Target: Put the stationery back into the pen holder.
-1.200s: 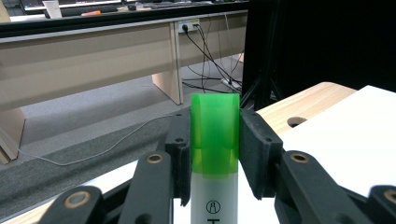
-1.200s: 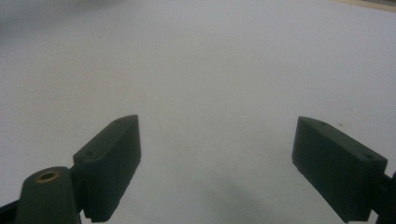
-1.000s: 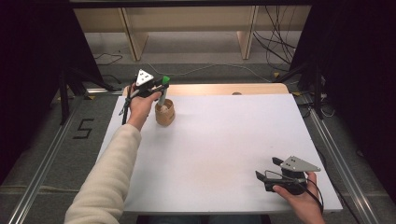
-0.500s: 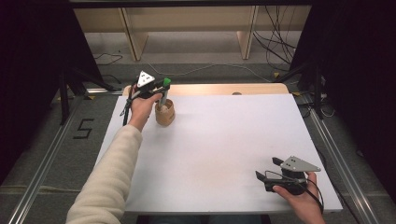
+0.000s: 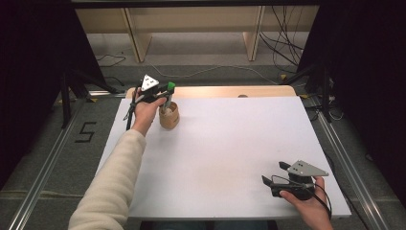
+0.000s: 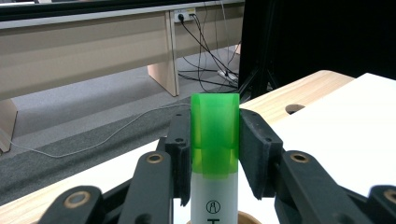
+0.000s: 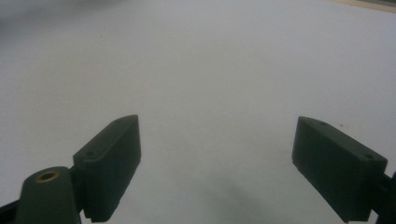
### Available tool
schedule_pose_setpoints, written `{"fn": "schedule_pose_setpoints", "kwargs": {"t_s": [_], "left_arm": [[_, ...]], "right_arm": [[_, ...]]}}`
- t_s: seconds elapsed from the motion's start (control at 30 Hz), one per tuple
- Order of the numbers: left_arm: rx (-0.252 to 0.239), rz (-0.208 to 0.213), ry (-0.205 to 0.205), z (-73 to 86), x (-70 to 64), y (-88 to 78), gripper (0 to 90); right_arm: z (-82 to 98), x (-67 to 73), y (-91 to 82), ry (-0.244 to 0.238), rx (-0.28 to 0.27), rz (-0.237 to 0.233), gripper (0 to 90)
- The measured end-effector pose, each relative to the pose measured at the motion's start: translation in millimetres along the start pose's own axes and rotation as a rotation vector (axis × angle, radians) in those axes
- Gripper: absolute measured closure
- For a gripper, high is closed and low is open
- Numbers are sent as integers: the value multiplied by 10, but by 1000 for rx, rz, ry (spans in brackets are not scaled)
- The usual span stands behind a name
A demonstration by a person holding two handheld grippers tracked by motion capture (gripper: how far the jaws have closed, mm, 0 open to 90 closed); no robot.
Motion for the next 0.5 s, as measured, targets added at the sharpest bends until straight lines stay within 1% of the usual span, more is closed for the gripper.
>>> {"fn": "schedule_pose_setpoints", "kwargs": {"t_s": [0.23, 0.3, 0.43, 0.5], "left_arm": [[2, 1, -1, 17, -6, 2, 671], [11, 1, 4, 25, -3, -3, 671], [10, -2, -2, 47, -2, -2, 671], [16, -1, 1, 62, 2, -7, 671]], "right_arm": [[0, -3, -1, -1, 0, -1, 163], [-1, 0, -2, -1, 0, 0, 163], [-1, -1, -4, -1, 2, -1, 163], [1, -2, 1, -2, 0, 0, 163]]}}
Point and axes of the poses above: each handheld gripper's, and its own axes: y roughly forward along the jaws, z roughly out of its underside, x roughly to its left, the point moved 3 cm from there along y, roughly forward along the jaws, and after that the axes turned 6 degrees about -x, right-handed, at the moved point
